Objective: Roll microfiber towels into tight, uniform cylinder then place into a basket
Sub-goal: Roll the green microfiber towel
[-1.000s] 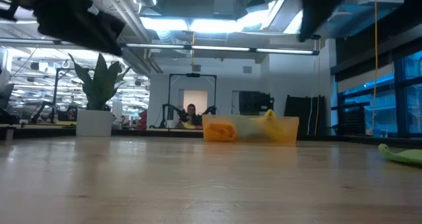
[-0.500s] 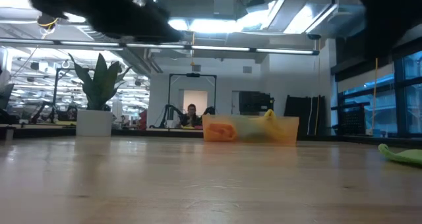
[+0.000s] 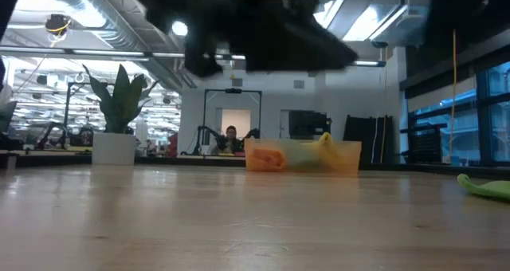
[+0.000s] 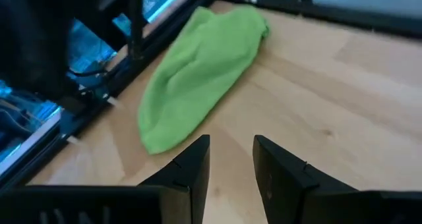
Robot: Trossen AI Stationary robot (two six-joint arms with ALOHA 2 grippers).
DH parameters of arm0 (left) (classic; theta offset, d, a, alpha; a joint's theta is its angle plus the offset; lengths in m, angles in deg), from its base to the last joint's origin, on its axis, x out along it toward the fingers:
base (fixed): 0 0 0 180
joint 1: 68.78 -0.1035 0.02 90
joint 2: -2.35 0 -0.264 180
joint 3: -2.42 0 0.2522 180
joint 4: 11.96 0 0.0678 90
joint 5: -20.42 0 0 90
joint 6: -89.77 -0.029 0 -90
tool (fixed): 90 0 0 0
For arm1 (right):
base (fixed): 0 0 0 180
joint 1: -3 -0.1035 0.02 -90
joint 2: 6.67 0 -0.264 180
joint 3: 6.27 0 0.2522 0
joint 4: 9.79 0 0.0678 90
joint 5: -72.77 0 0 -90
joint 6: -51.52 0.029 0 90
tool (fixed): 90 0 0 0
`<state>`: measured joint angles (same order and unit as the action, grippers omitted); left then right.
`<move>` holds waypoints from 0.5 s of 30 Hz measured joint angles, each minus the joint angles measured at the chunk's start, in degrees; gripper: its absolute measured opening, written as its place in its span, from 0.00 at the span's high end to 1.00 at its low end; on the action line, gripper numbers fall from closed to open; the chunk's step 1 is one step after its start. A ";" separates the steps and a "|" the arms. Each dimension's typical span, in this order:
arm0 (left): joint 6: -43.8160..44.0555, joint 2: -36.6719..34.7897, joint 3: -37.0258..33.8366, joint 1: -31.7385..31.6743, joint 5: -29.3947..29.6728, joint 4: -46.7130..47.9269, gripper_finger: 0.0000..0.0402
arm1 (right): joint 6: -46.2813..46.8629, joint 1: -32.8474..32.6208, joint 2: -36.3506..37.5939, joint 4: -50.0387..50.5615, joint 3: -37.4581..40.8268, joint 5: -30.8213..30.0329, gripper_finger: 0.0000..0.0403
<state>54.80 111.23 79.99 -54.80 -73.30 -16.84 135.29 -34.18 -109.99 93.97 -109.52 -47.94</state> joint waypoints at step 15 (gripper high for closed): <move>-11.86 18.47 19.42 -1.01 -3.95 -3.24 0.73 | -0.05 -5.69 8.37 -0.27 -0.44 -11.71 0.53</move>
<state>42.94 129.70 99.41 -55.81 -77.24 -20.08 135.23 -39.87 -101.62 93.70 -109.96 -59.65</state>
